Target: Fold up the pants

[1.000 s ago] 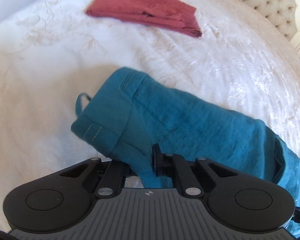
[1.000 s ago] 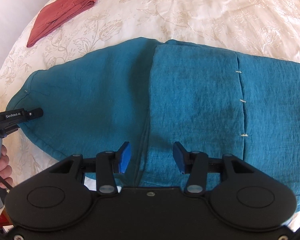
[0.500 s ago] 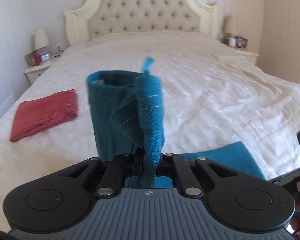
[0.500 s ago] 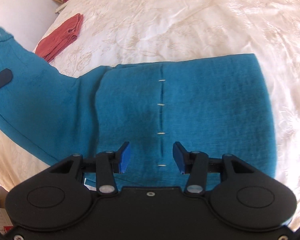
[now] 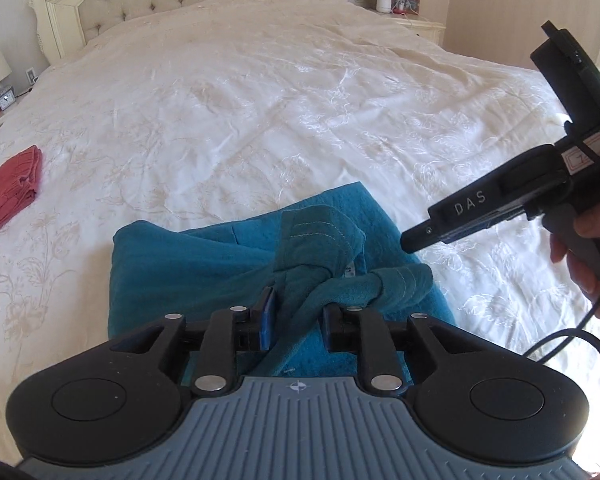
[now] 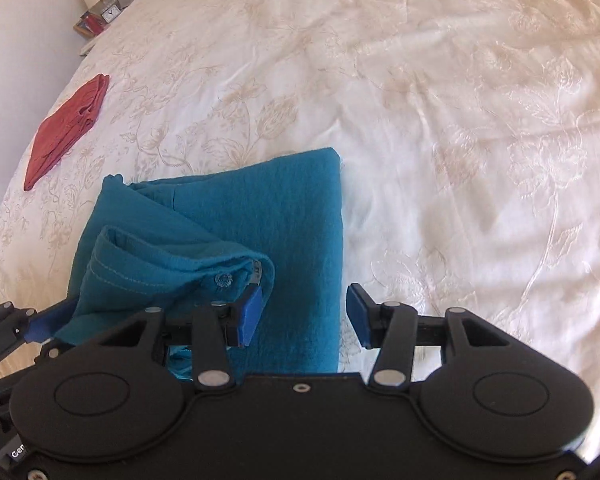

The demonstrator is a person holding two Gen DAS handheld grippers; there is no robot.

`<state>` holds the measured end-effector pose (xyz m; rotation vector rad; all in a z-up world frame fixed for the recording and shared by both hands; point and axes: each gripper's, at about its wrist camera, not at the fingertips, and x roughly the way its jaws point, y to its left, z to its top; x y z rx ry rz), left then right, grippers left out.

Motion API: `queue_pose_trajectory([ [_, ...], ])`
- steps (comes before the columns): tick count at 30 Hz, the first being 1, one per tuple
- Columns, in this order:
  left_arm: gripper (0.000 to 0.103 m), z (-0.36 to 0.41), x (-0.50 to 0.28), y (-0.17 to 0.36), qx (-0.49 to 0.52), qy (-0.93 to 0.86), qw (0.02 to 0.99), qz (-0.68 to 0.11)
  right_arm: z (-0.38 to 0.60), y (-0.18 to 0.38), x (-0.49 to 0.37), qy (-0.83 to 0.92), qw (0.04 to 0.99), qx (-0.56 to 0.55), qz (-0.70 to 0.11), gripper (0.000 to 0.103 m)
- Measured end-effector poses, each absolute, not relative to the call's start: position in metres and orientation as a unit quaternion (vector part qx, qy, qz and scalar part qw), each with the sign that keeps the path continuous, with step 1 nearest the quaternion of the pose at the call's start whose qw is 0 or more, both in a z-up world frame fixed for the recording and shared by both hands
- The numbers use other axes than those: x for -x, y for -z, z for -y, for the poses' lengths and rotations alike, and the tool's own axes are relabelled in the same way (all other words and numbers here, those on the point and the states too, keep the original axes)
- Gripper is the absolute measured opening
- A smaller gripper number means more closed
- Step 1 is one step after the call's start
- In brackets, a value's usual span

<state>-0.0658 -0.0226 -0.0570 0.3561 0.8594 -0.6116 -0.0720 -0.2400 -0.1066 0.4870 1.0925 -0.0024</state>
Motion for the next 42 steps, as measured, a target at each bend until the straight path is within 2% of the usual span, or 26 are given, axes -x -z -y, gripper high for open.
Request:
queue_pose_trajectory([
  [3, 0.023, 0.017, 0.069, 0.051, -0.170, 0.330, 0.833, -0.411, 0.240, 0.107, 0.061, -0.013, 0.829, -0.234, -0.508, 0.056],
  [8, 0.026, 0.027, 0.078, 0.053, -0.231, 0.327, 0.821, -0.407, 0.233, 0.110, 0.051, -0.027, 0.826, -0.234, -0.512, 0.057],
  [13, 0.026, 0.032, 0.068, 0.057, -0.213, 0.312, 0.806, -0.455, 0.230, 0.110, 0.055, -0.016, 0.823, -0.241, -0.514, 0.057],
  [18, 0.026, 0.029, 0.063, 0.057, -0.209, 0.312, 0.798, -0.470, 0.227, 0.105, 0.064, 0.003, 0.823, -0.246, -0.512, 0.057],
  [33, 0.027, 0.011, 0.072, 0.043, -0.173, 0.384, 0.778, -0.467, 0.216, 0.068, 0.065, 0.044, 0.848, -0.232, -0.474, 0.057],
  [37, 0.027, 0.005, 0.075, 0.043, -0.175, 0.395, 0.773, -0.465, 0.204, 0.070, 0.067, 0.036, 0.846, -0.230, -0.480, 0.058],
  [42, 0.027, -0.009, 0.061, 0.053, -0.181, 0.359, 0.784, -0.474, 0.184, 0.092, 0.066, 0.023, 0.830, -0.242, -0.503, 0.065],
])
